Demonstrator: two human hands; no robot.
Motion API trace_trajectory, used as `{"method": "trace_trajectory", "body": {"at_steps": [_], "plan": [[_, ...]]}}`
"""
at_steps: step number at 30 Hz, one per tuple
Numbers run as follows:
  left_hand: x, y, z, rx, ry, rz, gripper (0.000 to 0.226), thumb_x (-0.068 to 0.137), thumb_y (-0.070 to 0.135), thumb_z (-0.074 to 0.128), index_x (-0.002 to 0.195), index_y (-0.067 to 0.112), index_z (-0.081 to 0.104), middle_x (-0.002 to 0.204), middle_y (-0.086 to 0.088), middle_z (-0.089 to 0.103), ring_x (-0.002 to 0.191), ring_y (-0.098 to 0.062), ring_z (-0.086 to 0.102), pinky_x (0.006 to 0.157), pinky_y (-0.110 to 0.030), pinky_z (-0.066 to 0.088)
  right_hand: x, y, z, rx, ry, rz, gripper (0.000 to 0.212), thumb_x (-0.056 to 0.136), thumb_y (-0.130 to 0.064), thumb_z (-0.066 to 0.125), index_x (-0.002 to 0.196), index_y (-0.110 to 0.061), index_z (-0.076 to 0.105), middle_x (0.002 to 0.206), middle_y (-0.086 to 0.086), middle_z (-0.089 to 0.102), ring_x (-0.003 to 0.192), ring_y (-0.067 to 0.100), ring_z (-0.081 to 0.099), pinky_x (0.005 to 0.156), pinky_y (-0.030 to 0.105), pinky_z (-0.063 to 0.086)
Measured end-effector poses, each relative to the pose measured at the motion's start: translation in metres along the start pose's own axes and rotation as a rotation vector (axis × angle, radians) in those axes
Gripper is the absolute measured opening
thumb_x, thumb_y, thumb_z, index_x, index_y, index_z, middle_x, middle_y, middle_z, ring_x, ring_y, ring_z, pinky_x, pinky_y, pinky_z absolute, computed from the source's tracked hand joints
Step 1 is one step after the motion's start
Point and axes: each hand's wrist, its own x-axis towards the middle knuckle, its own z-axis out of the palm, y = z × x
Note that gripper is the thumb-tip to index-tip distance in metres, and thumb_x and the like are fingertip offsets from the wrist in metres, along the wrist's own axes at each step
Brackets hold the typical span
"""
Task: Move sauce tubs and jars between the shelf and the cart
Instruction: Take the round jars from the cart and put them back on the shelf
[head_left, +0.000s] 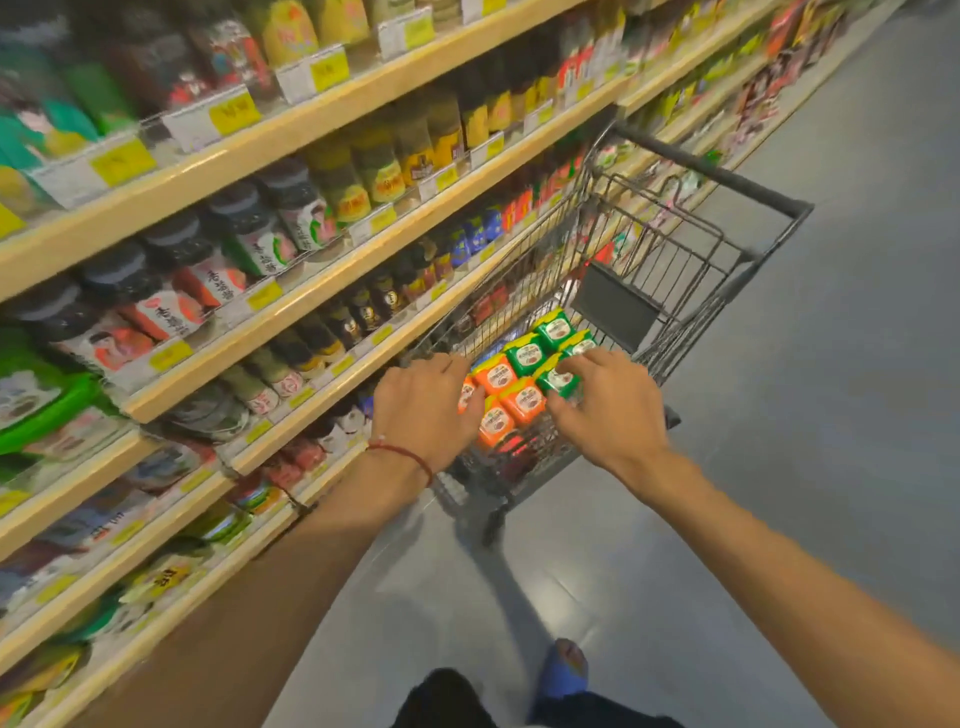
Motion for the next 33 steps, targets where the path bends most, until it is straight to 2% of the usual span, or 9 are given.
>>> {"method": "trace_trajectory", "body": {"at_steps": [3,9,12,13,16,18,23,27,33], "plan": [[0.031,0.028,0.015,0.027,-0.037,-0.002,0.032,0.098,0.048,0.049,0.107,0.021,0.064,0.096,0.001,0.068,0.084,-0.024,0.067,0.062,-0.034,0.035,0.023,0.037,-0.002,0.008,-0.020,0.000,0.040,0.086,-0.039,0.062,0.112,-0.012,0.078,0.104,0.007,0.075,0.096,0.031,0.065,0.081,0.041,0.051],[0.110,0.054,0.056,-0.057,-0.108,-0.013,0.037,0.098,0.050,0.044,0.112,0.021,0.062,0.103,-0.002,0.067,0.095,-0.028,0.066,0.071,-0.038,0.046,0.086,0.092,0.015,-0.005,-0.111,0.025,0.050,0.085,-0.044,0.050,0.113,-0.014,0.078,0.103,0.005,0.074,0.095,0.030,0.064,0.078,0.039,0.049],[0.156,0.065,0.084,-0.087,-0.121,-0.016,0.037,0.091,0.047,0.046,0.095,0.018,0.068,0.086,-0.004,0.068,0.078,-0.032,0.068,0.063,-0.038,0.051,0.125,0.117,0.030,0.019,-0.172,0.065,0.046,0.086,-0.045,0.055,0.116,-0.018,0.077,0.108,0.003,0.074,0.103,0.030,0.063,0.083,0.041,0.051],[0.169,0.067,0.094,-0.090,-0.126,-0.016,0.038,0.091,0.047,0.045,0.095,0.018,0.069,0.086,-0.005,0.069,0.076,-0.032,0.069,0.062,-0.038,0.053,0.139,0.126,0.036,0.039,-0.201,0.087,0.042,0.089,-0.044,0.059,0.118,-0.019,0.077,0.112,0.003,0.074,0.107,0.030,0.062,0.085,0.042,0.052],[0.212,0.073,0.120,-0.141,-0.236,-0.046,0.041,0.100,0.048,0.043,0.128,0.024,0.062,0.117,-0.001,0.069,0.103,-0.029,0.067,0.077,-0.037,0.049,0.180,0.150,0.055,0.113,-0.300,0.171,0.039,0.092,-0.043,0.066,0.122,-0.021,0.075,0.122,0.003,0.071,0.117,0.029,0.060,0.089,0.043,0.053],[0.237,0.075,0.137,-0.132,-0.243,-0.022,0.041,0.103,0.050,0.041,0.132,0.025,0.058,0.122,0.001,0.065,0.105,-0.027,0.064,0.073,-0.035,0.042,0.204,0.166,0.067,0.141,-0.358,0.223,0.039,0.092,-0.043,0.068,0.122,-0.021,0.074,0.124,0.004,0.071,0.116,0.030,0.062,0.088,0.043,0.053],[0.274,0.083,0.176,-0.211,-0.313,-0.136,0.038,0.101,0.048,0.045,0.124,0.023,0.061,0.119,-0.001,0.067,0.104,-0.028,0.065,0.078,-0.040,0.050,0.250,0.199,0.098,0.127,-0.508,0.270,0.038,0.090,-0.042,0.069,0.123,-0.024,0.073,0.111,0.004,0.076,0.107,0.029,0.070,0.083,0.040,0.056],[0.284,0.097,0.210,-0.237,-0.427,-0.215,0.039,0.100,0.047,0.044,0.126,0.023,0.062,0.121,-0.002,0.067,0.107,-0.029,0.064,0.084,-0.041,0.050,0.283,0.218,0.127,0.095,-0.656,0.217,0.041,0.088,-0.038,0.070,0.125,-0.020,0.073,0.122,0.012,0.073,0.110,0.035,0.069,0.090,0.045,0.058],[0.297,0.120,0.257,-0.239,-0.495,-0.365,0.031,0.096,0.044,0.048,0.107,0.020,0.064,0.104,-0.005,0.069,0.090,-0.032,0.066,0.066,-0.035,0.044,0.314,0.246,0.182,-0.094,-0.841,0.085,0.041,0.091,-0.043,0.065,0.120,-0.016,0.073,0.122,0.012,0.071,0.115,0.035,0.064,0.093,0.042,0.055]]}}
